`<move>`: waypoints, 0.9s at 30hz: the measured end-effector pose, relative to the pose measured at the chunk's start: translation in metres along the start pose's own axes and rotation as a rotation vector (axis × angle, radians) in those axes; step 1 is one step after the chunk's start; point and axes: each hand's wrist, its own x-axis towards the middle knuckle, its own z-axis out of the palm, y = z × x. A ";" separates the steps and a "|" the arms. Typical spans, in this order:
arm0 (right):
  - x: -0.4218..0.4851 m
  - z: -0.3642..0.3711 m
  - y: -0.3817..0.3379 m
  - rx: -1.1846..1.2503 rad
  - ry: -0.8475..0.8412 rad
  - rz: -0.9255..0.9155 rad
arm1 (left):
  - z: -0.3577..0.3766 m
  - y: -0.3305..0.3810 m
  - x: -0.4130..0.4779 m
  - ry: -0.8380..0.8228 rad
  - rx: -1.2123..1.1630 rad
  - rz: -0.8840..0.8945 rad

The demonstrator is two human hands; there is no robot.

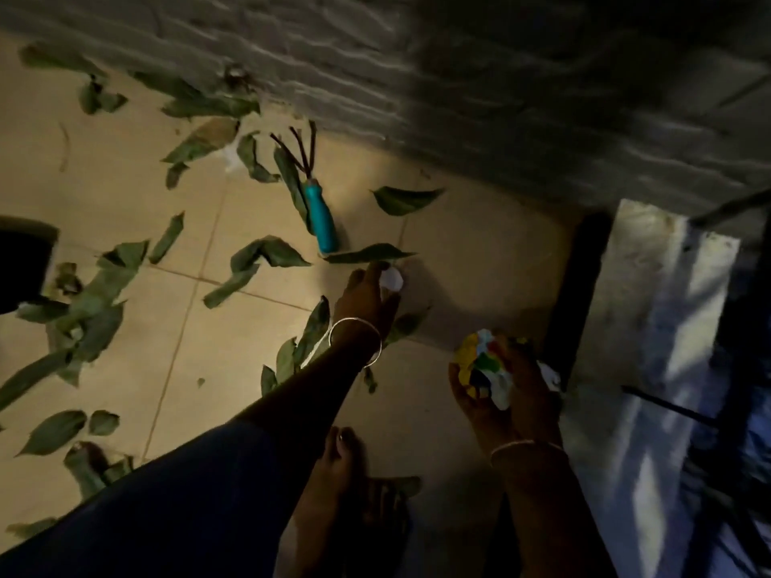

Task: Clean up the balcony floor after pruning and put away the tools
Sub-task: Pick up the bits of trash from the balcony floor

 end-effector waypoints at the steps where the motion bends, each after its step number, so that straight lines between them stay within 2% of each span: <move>1: 0.010 0.000 0.004 0.032 0.026 0.003 | 0.009 -0.001 0.010 -0.011 0.042 0.043; 5: 0.041 0.001 0.018 0.050 -0.011 0.028 | 0.027 -0.009 0.040 0.000 0.229 0.170; 7: 0.051 -0.001 0.022 0.073 -0.049 0.023 | 0.023 -0.010 0.043 0.003 0.212 0.199; 9: 0.048 0.004 0.023 0.078 -0.059 0.000 | 0.016 -0.015 0.039 -0.004 0.120 0.131; 11: 0.036 0.014 0.020 0.054 -0.049 0.031 | 0.001 -0.020 0.023 -0.020 -0.136 -0.014; 15: -0.003 0.040 0.013 -0.037 -0.001 0.087 | -0.048 -0.023 -0.030 -0.128 -0.812 -0.275; 20: -0.078 0.095 0.009 -0.148 -0.149 0.112 | -0.141 -0.012 -0.113 -0.075 -1.536 -0.547; 23: -0.142 0.136 0.008 -0.282 -0.177 0.158 | -0.206 -0.006 -0.167 -0.035 -1.804 -0.615; 27: -0.225 0.186 0.011 -0.405 -0.195 0.154 | -0.284 0.003 -0.239 0.126 -1.927 -0.513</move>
